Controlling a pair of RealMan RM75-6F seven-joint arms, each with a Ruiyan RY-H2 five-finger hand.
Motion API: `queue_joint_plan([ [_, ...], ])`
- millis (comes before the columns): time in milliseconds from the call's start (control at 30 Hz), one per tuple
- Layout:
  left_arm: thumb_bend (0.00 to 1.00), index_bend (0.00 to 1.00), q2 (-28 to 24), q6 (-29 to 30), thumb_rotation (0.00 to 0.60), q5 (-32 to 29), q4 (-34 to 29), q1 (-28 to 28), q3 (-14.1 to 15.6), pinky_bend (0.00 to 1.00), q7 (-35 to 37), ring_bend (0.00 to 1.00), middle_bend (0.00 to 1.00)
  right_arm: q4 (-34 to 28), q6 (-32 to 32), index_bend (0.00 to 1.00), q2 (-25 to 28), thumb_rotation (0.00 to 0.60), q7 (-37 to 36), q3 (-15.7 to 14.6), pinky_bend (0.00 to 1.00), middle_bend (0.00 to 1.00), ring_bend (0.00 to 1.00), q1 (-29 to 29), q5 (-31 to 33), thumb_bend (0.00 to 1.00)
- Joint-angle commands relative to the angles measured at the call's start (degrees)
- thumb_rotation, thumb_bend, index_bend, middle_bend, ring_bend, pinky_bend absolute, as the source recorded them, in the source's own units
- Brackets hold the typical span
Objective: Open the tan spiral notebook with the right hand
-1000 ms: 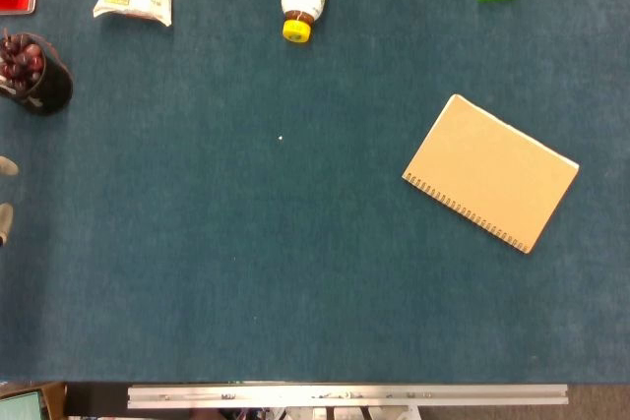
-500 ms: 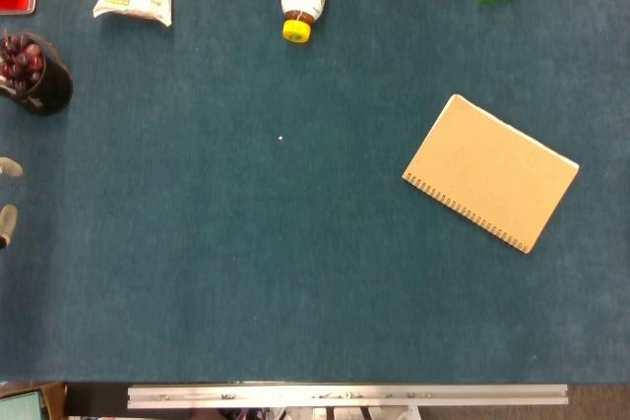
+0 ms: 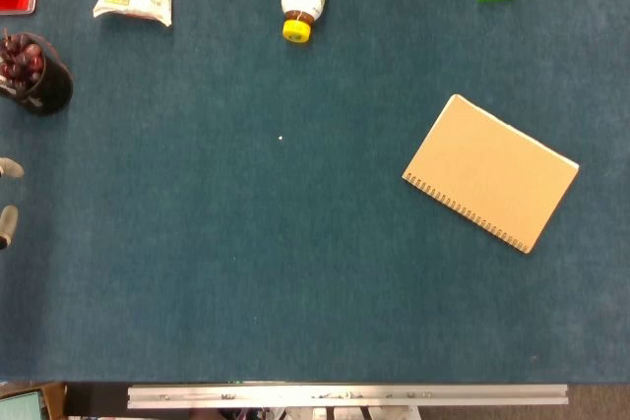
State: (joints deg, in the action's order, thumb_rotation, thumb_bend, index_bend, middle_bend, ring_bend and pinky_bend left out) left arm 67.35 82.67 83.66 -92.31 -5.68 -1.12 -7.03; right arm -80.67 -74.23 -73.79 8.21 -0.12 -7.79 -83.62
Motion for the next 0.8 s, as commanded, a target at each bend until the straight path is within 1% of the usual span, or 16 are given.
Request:
queue_joint_plan([
  [33,0.32,0.37,-0.1,0.0,0.600,0.1,-0.1,0.0,0.0,0.26,0.1,0.16,0.11,-0.7,1.1,0.18,0.1,0.600,0.4,0.1,0.19,0.12,0.07,-0.2,1.0,0.55],
  [100,0.32,0.37,-0.2,0.0,0.600,0.0,-0.2,0.0,0.0,0.26,0.1,0.16,0.11,-1.1,1.6,0.17,0.1,0.600,0.4,0.2,0.19,0.12,0.07,-0.3,1.6,0.65],
  [200,0.32,0.37,-0.3,-0.1,0.600,0.0,-0.3,0.1,0.0,0.26,0.2,0.16,0.11,-1.9,2.6,0.17,0.1,0.600,-0.3,0.3,0.19,0.12,0.07,-0.5,2.5,0.75],
  [300,0.32,0.37,-0.4,-0.1,0.600,0.0,-0.5,0.1,0.0,0.26,0.2,0.16,0.11,-2.6,4.4,0.17,0.3,0.600,-1.1,0.5,0.19,0.12,0.07,-1.0,3.7,0.82],
  [500,0.32,0.37,-0.5,0.0,0.600,0.1,-0.8,0.2,0.0,0.26,0.1,0.16,0.11,-4.3,8.7,0.17,0.4,0.600,-0.3,1.4,0.19,0.12,0.07,-2.8,7.1,0.88],
  [800,0.32,0.37,-0.8,0.0,0.600,0.2,-1.3,0.2,0.0,0.26,0.3,0.16,0.11,-4.5,12.5,0.17,-1.1,0.600,2.4,2.0,0.19,0.12,0.07,-5.2,9.8,0.88],
])
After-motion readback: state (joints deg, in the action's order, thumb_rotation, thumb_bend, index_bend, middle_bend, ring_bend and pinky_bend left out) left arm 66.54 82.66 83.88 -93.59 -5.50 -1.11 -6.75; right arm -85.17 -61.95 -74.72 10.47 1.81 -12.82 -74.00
